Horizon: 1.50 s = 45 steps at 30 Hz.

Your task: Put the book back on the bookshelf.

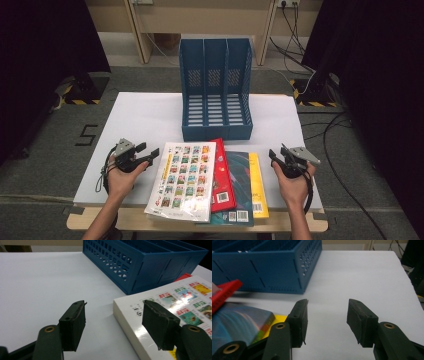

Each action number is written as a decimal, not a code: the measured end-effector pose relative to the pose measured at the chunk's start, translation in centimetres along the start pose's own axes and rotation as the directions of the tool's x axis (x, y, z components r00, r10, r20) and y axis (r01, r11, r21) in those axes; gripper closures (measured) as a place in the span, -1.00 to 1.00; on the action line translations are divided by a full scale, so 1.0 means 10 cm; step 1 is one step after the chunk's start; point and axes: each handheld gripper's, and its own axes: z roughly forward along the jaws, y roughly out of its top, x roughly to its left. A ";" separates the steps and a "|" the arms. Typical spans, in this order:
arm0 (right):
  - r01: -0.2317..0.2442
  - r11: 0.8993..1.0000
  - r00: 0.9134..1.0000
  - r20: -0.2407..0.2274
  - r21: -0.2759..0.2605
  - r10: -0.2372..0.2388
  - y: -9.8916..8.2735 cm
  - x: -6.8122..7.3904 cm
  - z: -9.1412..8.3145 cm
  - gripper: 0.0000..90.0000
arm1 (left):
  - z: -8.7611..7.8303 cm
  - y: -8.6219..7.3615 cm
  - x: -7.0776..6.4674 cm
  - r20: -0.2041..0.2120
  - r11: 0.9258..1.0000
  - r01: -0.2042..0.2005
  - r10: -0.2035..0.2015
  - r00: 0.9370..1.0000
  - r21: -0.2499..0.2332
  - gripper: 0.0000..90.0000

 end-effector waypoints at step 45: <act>-0.018 0.933 0.899 -0.402 0.361 0.173 0.66 1.28 1.00 0.09 | 0.06 -0.15 -0.35 0.100 0.963 -0.026 -0.001 0.995 0.269 0.17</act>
